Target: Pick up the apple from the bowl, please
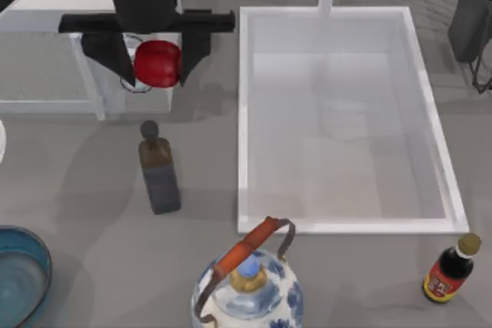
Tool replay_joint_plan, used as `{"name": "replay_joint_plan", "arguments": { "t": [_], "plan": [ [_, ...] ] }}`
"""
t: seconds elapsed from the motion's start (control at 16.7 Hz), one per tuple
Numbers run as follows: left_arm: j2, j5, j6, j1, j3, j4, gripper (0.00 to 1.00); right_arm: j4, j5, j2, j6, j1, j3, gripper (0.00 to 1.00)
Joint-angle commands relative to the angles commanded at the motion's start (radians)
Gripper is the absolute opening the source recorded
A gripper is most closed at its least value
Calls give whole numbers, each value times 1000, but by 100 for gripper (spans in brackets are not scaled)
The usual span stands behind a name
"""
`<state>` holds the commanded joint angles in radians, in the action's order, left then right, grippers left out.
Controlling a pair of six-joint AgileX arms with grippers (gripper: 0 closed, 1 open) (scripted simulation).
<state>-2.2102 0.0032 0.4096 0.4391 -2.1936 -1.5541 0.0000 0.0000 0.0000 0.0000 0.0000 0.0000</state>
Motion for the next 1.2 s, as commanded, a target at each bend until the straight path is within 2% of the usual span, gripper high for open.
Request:
{"name": "replay_joint_plan", "arguments": {
  "t": [0.3,0.84,1.2],
  "plan": [
    [4,1,-3,-4,42,36,0,0,0,0,0,0,0,100],
    [4,-2,-4,-8,409,410,0,0,0,0,0,0,0,100],
    [2,0,-3,-3,440,439,0,0,0,0,0,0,0,100]
  ]
}}
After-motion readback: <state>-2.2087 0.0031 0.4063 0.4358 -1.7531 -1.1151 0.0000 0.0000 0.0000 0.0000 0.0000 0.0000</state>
